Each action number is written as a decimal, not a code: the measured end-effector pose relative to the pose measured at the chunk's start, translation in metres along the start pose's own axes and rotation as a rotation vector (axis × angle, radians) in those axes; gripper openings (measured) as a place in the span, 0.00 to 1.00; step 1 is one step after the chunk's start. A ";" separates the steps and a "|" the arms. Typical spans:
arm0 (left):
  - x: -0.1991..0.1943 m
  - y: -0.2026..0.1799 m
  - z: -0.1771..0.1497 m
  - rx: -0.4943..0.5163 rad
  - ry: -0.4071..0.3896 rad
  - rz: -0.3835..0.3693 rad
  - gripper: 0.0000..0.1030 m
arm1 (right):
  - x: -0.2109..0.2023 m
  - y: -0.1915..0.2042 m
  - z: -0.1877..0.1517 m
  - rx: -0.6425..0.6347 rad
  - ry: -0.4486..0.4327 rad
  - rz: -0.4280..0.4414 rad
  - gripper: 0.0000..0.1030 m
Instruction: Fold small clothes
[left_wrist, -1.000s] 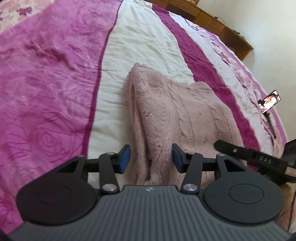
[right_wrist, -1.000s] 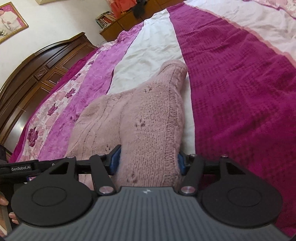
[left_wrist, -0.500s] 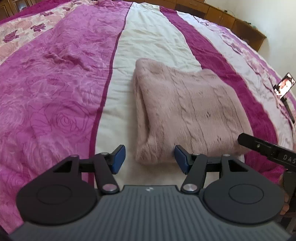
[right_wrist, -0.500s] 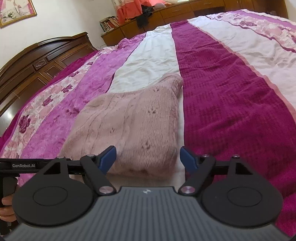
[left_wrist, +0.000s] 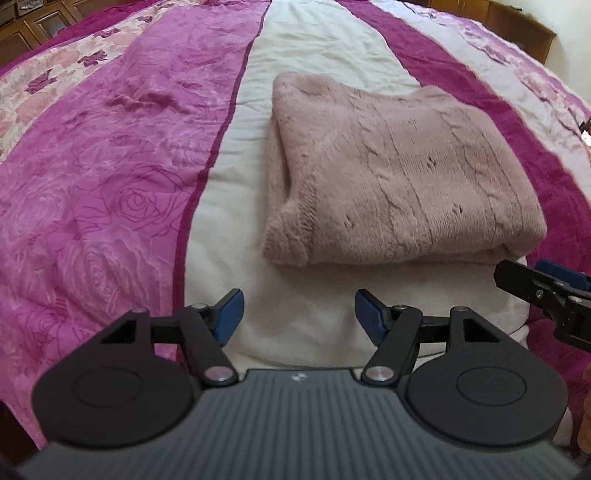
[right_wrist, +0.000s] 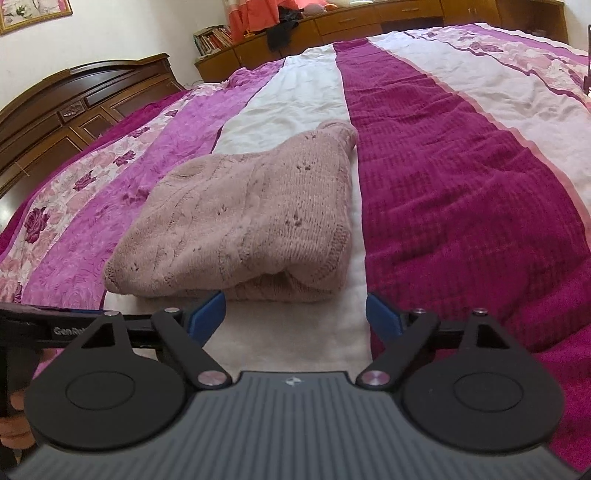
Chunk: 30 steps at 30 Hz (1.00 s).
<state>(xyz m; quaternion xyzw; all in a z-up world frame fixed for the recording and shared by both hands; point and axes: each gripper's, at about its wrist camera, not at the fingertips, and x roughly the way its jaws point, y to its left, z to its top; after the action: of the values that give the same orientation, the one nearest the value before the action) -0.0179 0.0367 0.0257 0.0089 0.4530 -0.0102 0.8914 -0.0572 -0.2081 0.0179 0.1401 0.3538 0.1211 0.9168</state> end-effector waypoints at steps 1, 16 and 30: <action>0.001 -0.002 -0.001 0.002 0.004 0.006 0.66 | 0.000 0.000 -0.001 0.001 -0.003 -0.003 0.87; 0.007 -0.014 -0.014 0.012 0.037 0.019 0.66 | 0.003 0.003 -0.009 -0.009 -0.002 -0.019 0.90; 0.008 -0.012 -0.015 0.003 0.034 0.015 0.66 | 0.006 0.005 -0.010 -0.024 0.005 -0.022 0.90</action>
<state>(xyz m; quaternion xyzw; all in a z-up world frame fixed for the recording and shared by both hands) -0.0262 0.0248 0.0103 0.0139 0.4680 -0.0042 0.8836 -0.0608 -0.2001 0.0087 0.1248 0.3559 0.1156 0.9189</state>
